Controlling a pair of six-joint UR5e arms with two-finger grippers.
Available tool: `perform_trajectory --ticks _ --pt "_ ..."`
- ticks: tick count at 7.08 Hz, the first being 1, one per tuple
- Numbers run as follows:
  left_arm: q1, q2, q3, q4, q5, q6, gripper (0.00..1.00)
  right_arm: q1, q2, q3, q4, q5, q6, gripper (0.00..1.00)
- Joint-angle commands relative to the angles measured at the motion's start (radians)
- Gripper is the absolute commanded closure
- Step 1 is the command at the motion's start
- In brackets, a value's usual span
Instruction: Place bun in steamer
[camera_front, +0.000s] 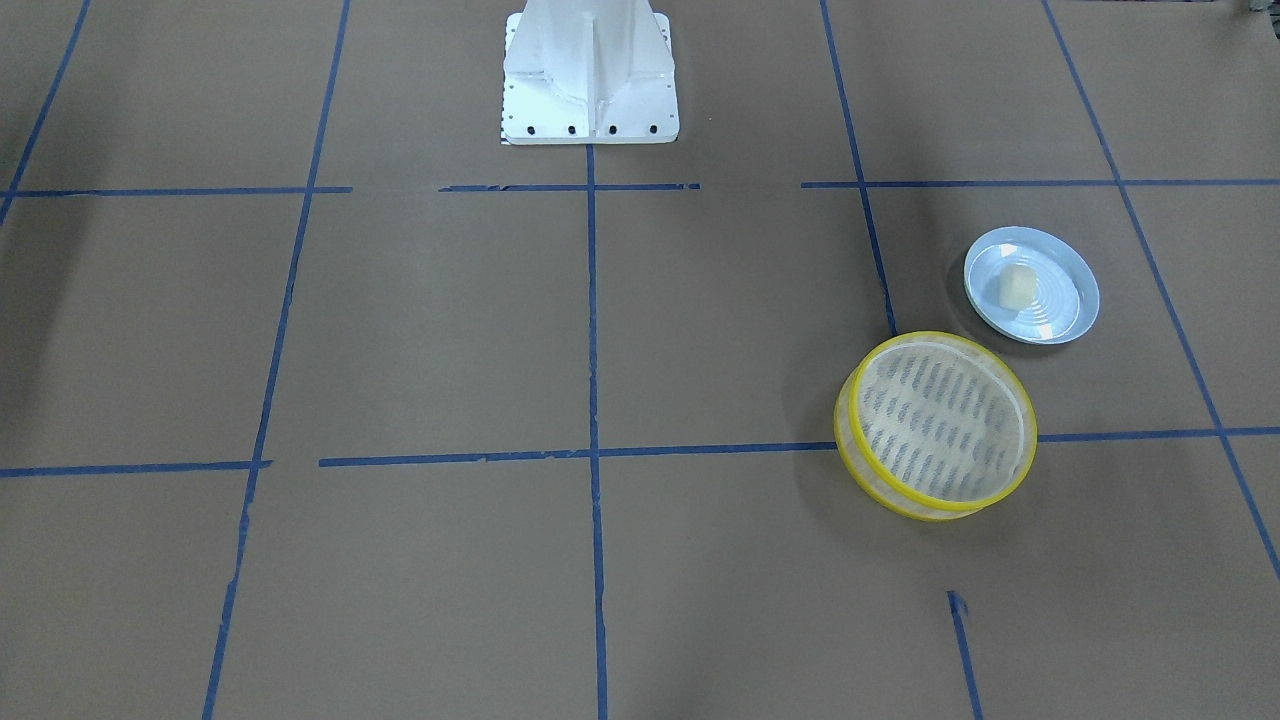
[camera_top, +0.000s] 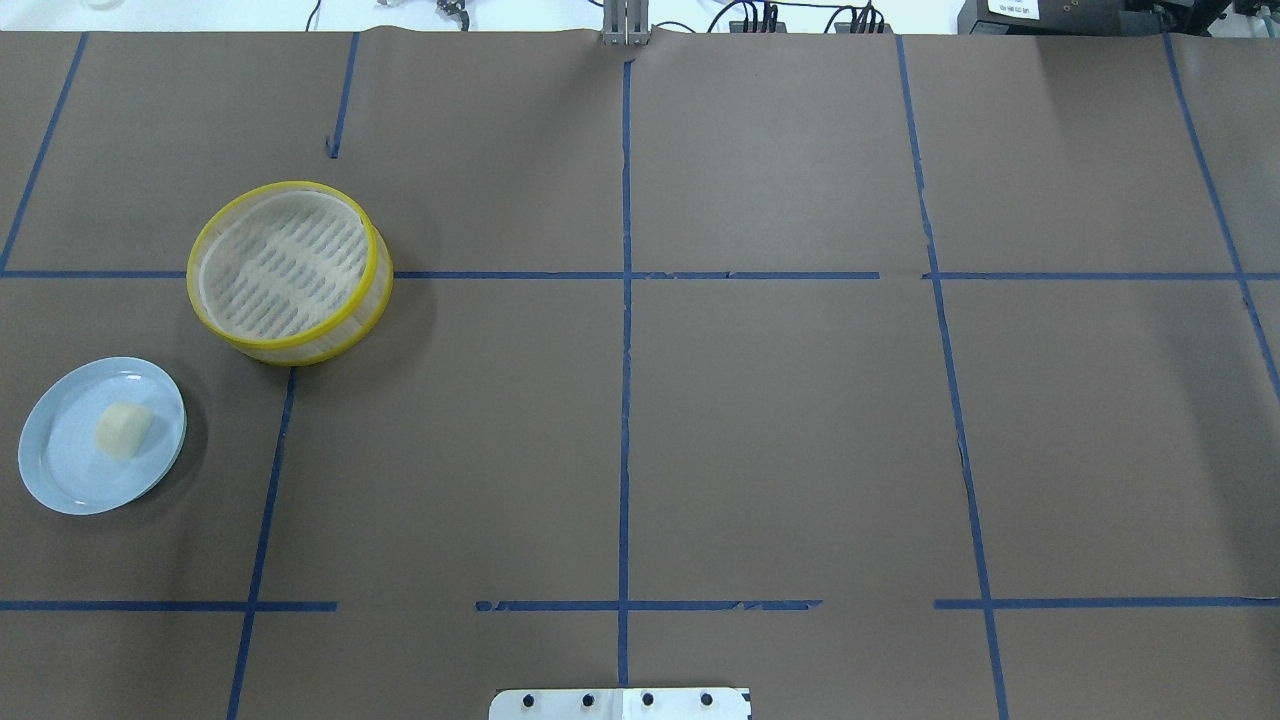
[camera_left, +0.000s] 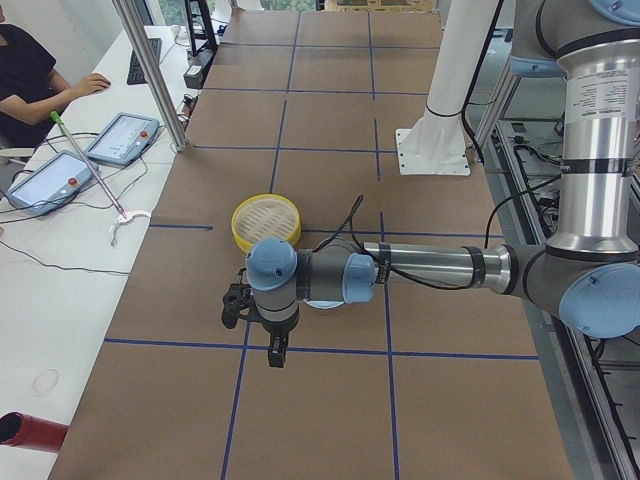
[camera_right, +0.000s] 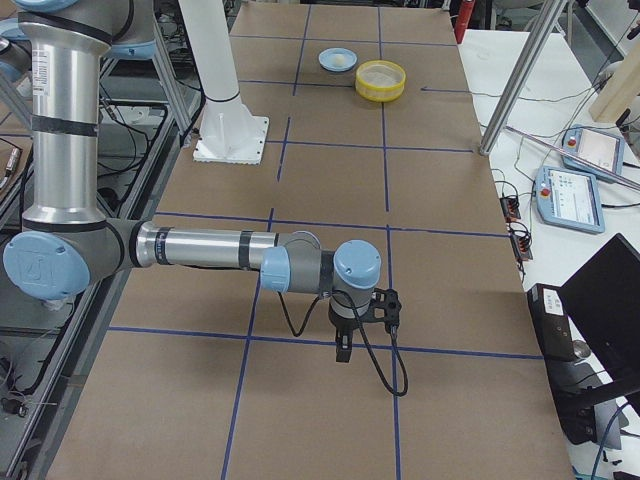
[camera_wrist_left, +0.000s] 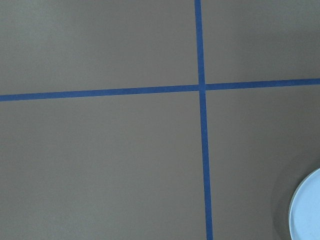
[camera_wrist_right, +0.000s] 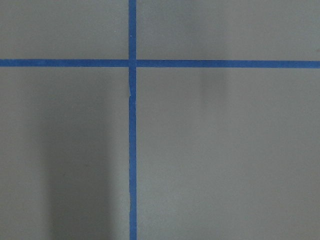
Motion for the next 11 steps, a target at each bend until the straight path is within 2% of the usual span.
perform_trajectory --ticks 1,3,5,6,7,8,10,11 --pt "0.0 0.0 0.003 -0.004 -0.005 0.001 0.0 -0.001 0.0 0.0 0.0 0.0 0.0 0.0" --pt "0.0 -0.049 -0.028 -0.013 -0.014 -0.002 0.0 0.001 0.0 0.0 0.0 0.0 0.0 0.0" --pt "0.032 -0.058 -0.124 -0.01 -0.187 -0.049 0.0 0.001 0.0 0.0 0.0 0.0 0.0 0.0" --pt "0.126 -0.067 -0.191 -0.022 -0.165 -0.282 0.0 0.001 0.0 0.0 0.0 0.0 0.0 0.0" --pt "0.27 -0.109 -0.228 -0.133 0.002 -0.553 0.0 -0.001 0.0 0.0 0.0 0.0 0.0 0.0" --pt "0.373 -0.094 -0.274 -0.178 0.091 -0.643 0.0 0.001 0.0 0.0 0.0 0.0 0.0 0.0" --pt "0.478 -0.048 -0.29 -0.192 0.119 -0.715 0.0 -0.001 0.0 0.0 0.0 0.0 0.0 0.0" --pt "0.556 0.018 -0.292 -0.293 0.18 -0.792 0.0 0.001 0.0 0.0 0.0 0.0 0.0 0.0"
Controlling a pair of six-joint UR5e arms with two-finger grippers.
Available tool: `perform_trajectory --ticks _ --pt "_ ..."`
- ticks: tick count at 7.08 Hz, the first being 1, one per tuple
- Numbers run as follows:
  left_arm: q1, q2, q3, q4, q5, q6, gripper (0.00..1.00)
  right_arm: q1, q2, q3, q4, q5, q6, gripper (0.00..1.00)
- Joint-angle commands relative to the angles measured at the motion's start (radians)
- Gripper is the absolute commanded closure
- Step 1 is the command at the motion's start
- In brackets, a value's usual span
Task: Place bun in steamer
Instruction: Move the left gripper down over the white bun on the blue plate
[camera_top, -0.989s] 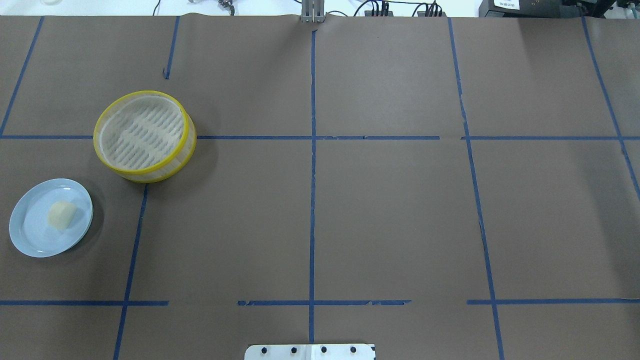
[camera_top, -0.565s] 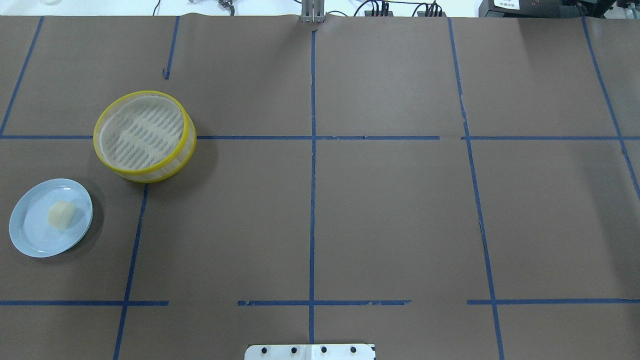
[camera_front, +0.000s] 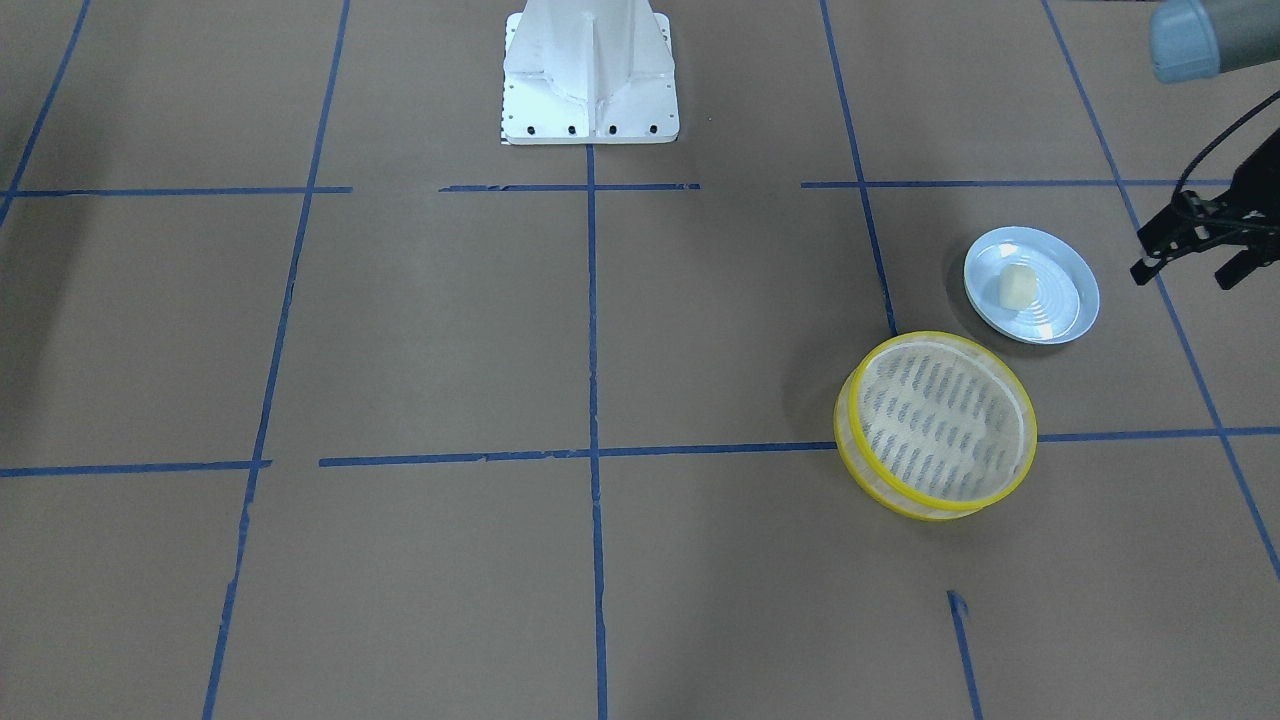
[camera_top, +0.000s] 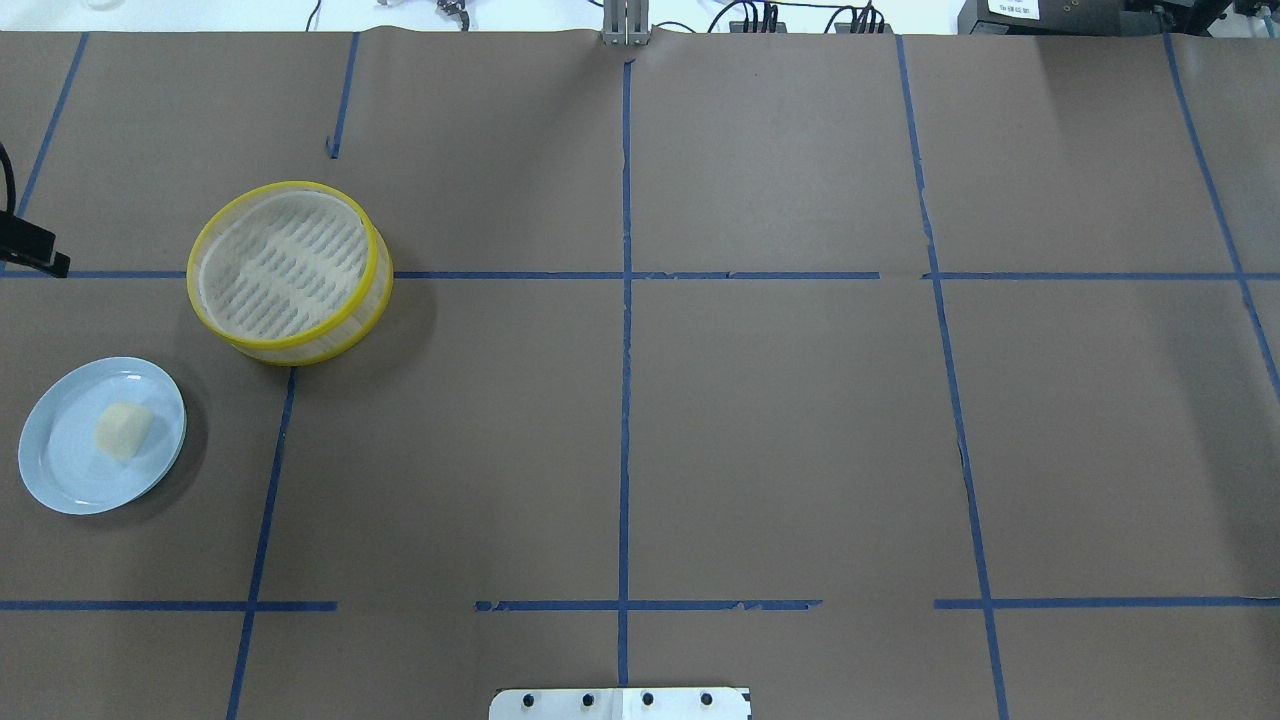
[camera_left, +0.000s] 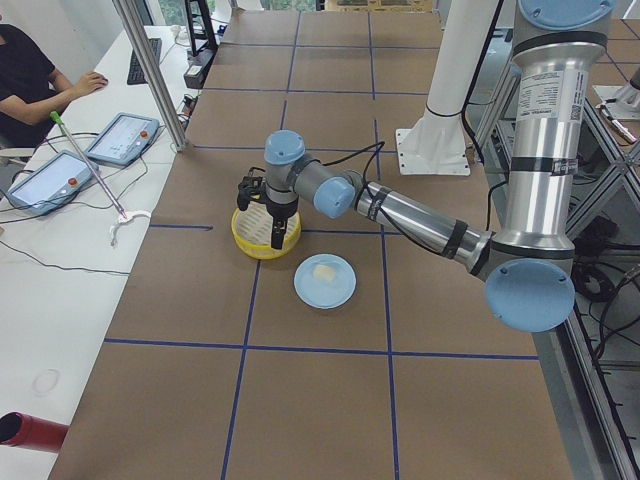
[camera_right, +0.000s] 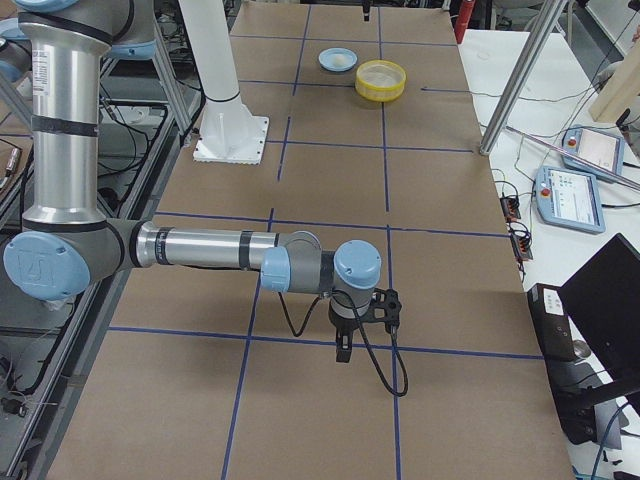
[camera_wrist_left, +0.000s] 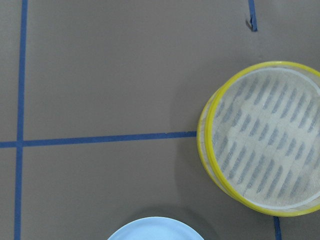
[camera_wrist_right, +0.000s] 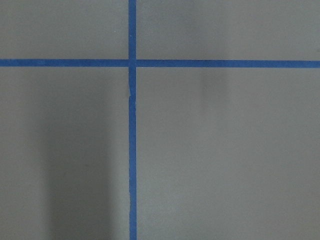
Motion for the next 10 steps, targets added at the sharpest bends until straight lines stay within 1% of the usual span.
perform_trajectory --ticks 1,2,3,4,6,8,10 --pt "0.153 0.178 0.016 -0.287 0.091 -0.163 0.0 -0.001 0.0 0.0 0.0 0.0 0.0 0.0" --pt "0.208 0.213 0.071 -0.418 0.099 -0.235 0.0 0.001 0.0 0.0 0.0 0.0 0.0 0.0" --pt "0.26 0.213 0.104 -0.43 0.139 -0.248 0.0 0.001 0.0 0.0 0.0 0.0 0.0 0.0" --pt "0.293 0.202 0.13 -0.43 0.15 -0.248 0.0 0.001 0.0 0.0 0.0 0.0 0.0 0.0" --pt "0.31 0.185 0.148 -0.431 0.152 -0.247 0.0 0.001 0.0 0.0 0.0 0.0 0.0 0.0" --pt "0.31 0.146 0.171 -0.431 0.152 -0.248 0.0 0.001 0.0 0.0 0.0 0.0 0.0 0.0" --pt "0.31 0.135 0.204 -0.437 0.15 -0.238 0.0 0.001 0.0 0.0 0.0 0.0 0.0 0.0"
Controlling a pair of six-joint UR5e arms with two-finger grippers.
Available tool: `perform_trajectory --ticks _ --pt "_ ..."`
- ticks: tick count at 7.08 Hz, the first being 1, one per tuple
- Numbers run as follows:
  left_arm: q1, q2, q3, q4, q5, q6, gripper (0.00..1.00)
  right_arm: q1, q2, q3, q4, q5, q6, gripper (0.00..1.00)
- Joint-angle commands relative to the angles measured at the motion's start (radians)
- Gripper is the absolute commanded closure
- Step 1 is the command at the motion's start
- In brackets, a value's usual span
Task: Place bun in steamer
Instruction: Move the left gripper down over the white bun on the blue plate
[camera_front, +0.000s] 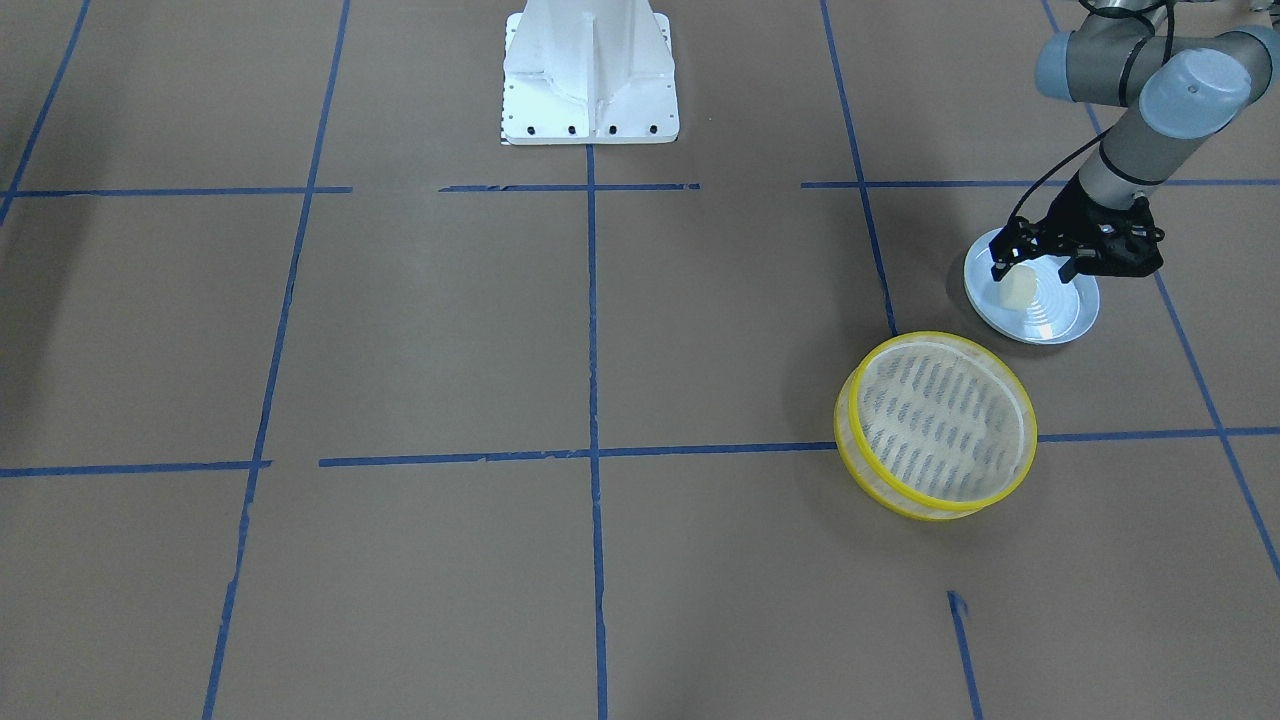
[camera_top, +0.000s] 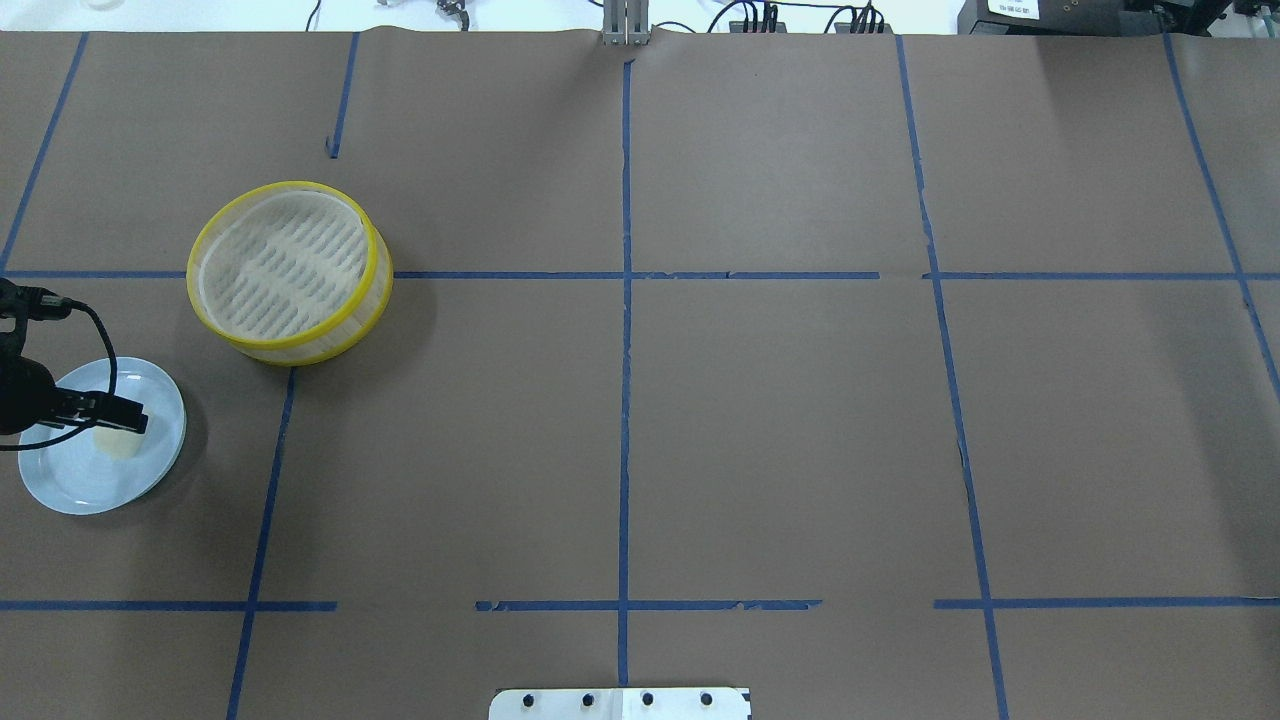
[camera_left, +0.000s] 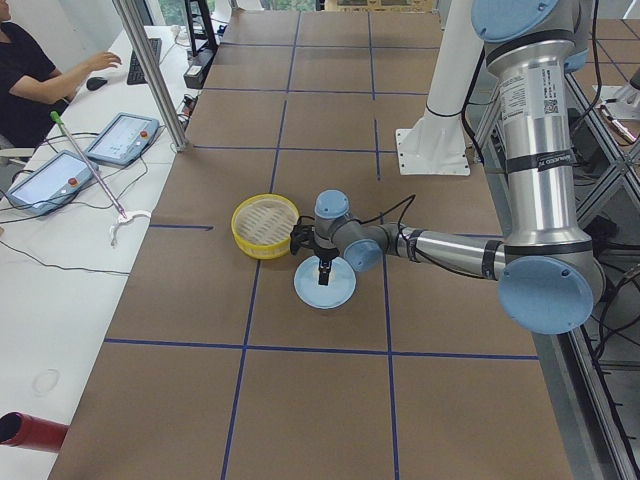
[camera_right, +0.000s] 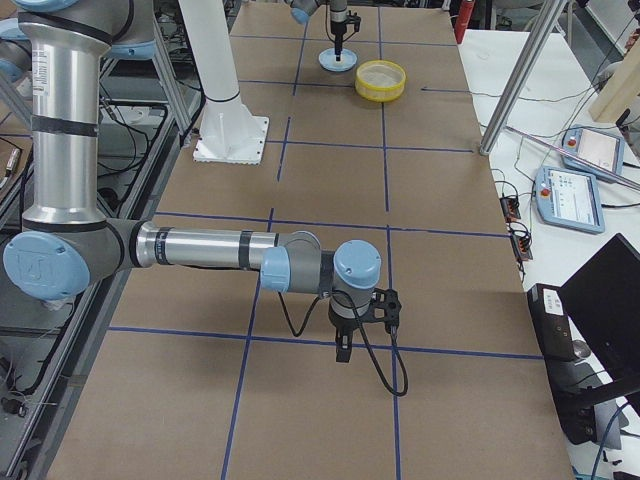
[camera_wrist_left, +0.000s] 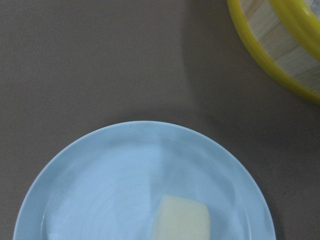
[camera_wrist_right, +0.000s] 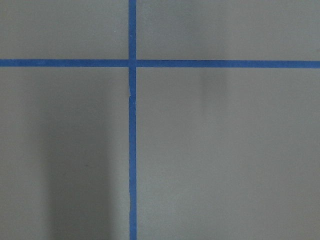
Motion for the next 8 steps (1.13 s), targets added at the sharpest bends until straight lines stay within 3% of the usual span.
perform_trajectory --ticks 1,2,6,8 --pt "0.003 -0.006 0.04 -0.031 -0.001 0.006 0.0 0.001 0.0 0.0 0.0 0.0 0.0 0.0" --pt "0.003 -0.006 0.066 -0.071 -0.001 0.005 0.0 -0.001 0.0 0.0 0.0 0.0 0.0 0.0" --pt "0.003 -0.006 0.066 -0.075 -0.005 0.003 0.33 -0.001 0.0 0.0 0.0 0.0 -0.002 0.0" --pt "0.005 -0.006 0.058 -0.073 -0.011 0.0 0.36 -0.001 0.0 0.0 0.0 0.0 0.0 0.0"
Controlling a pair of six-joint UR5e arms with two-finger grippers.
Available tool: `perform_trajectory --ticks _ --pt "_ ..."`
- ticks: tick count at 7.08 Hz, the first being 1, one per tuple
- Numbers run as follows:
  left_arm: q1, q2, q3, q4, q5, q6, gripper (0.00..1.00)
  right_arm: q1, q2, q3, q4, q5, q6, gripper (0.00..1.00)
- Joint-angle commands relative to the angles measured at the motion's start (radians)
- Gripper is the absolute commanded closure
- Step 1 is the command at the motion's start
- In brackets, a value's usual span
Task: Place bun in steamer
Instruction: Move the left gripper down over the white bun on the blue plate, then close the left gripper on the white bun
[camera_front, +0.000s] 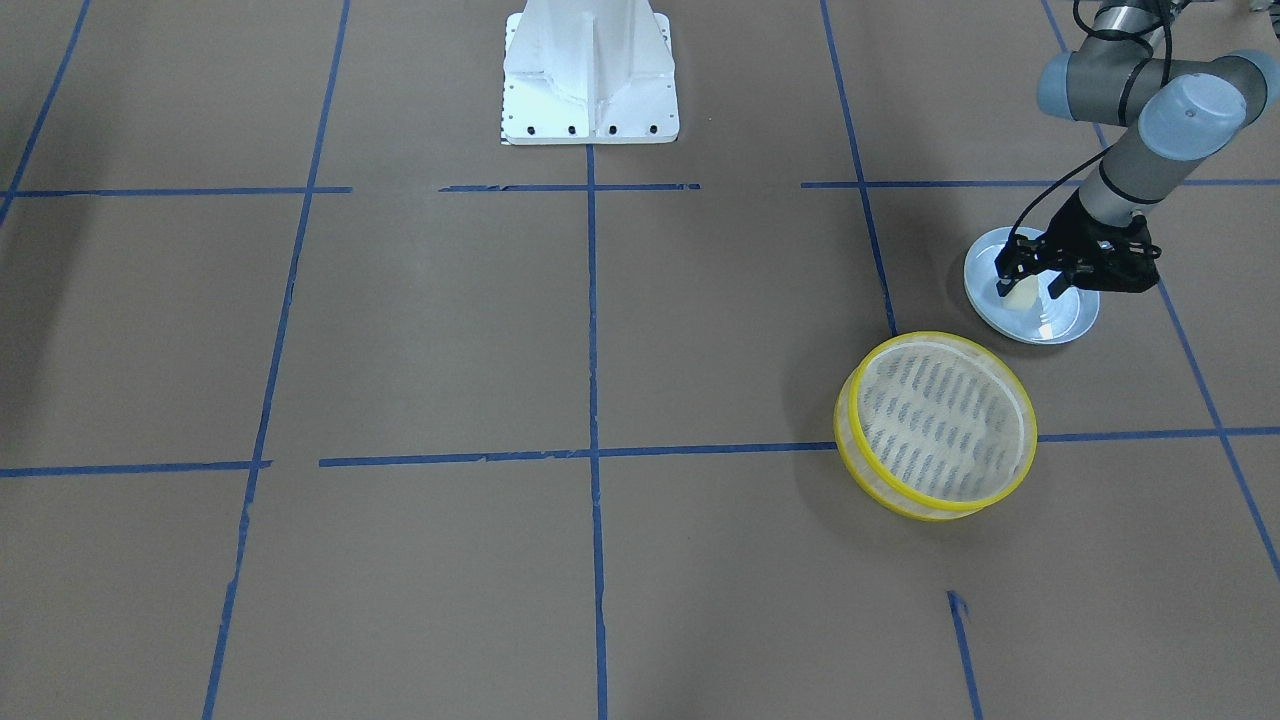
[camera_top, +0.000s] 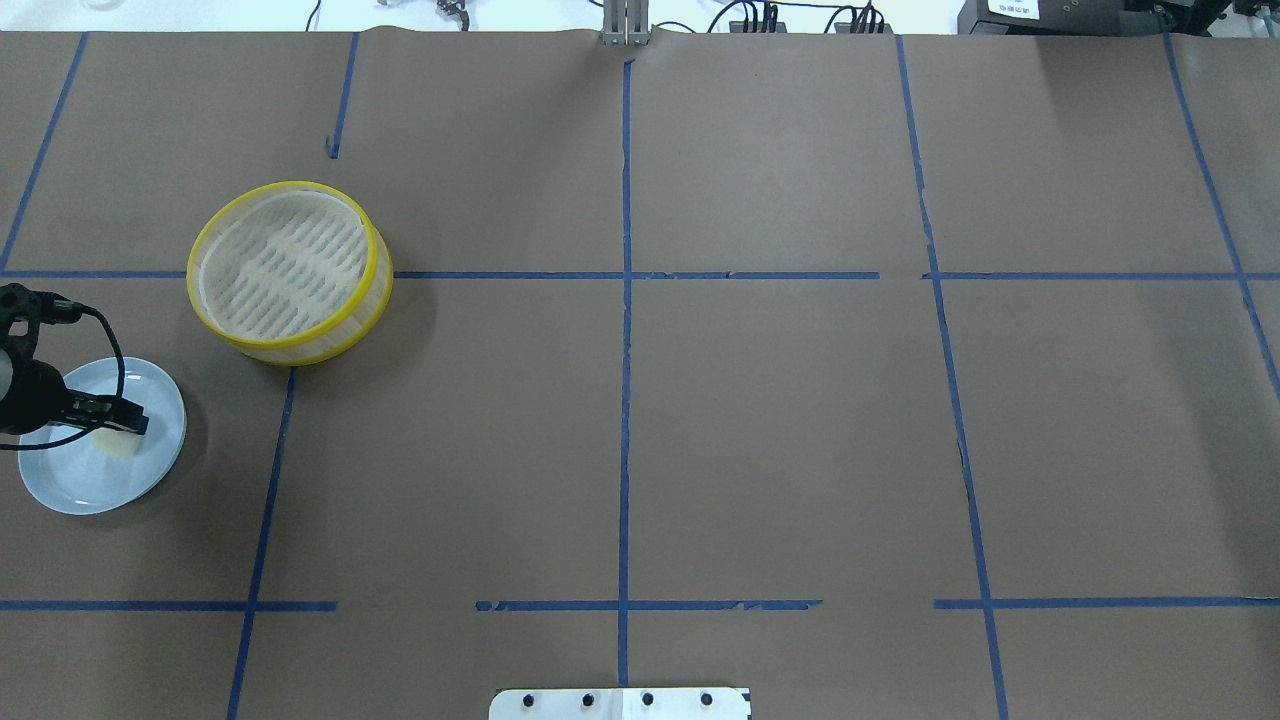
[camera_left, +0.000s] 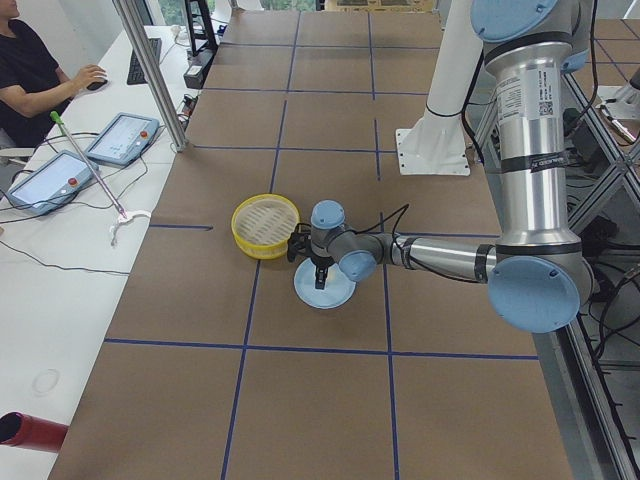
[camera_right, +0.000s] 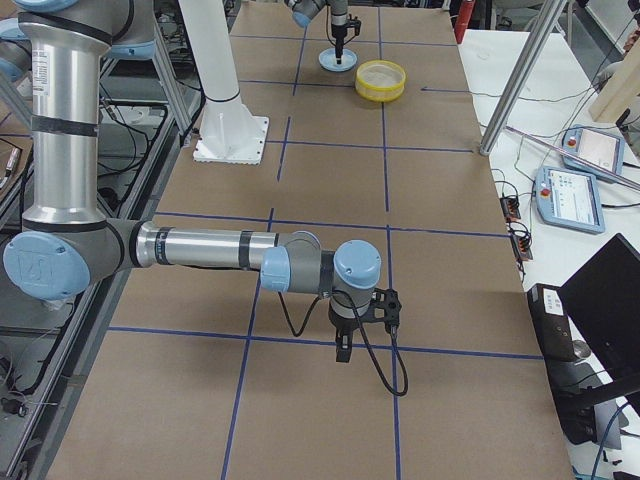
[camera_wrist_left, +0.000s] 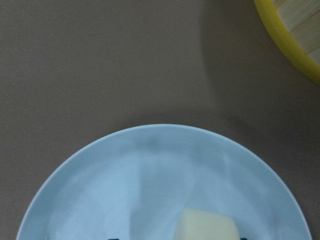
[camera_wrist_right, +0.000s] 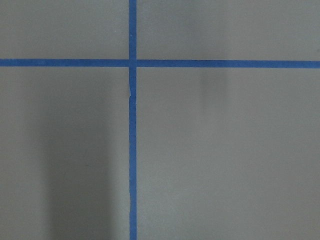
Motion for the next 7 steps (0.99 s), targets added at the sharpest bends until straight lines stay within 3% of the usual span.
perform_trajectory --ticks 1,3,6,7 --pt "0.01 0.0 -0.007 0.001 -0.005 -0.006 0.36 0.0 0.0 0.0 0.0 0.0 -0.001 0.0" --pt "0.021 0.002 -0.01 0.001 -0.006 -0.008 0.47 0.001 0.0 0.0 0.0 0.0 0.0 0.0" --pt "0.019 0.012 -0.033 0.001 -0.005 -0.005 0.86 0.0 0.0 0.0 0.0 0.0 0.0 0.0" --pt "0.016 0.012 -0.039 0.001 -0.005 -0.005 0.89 0.0 0.0 0.0 0.0 0.0 0.0 0.0"
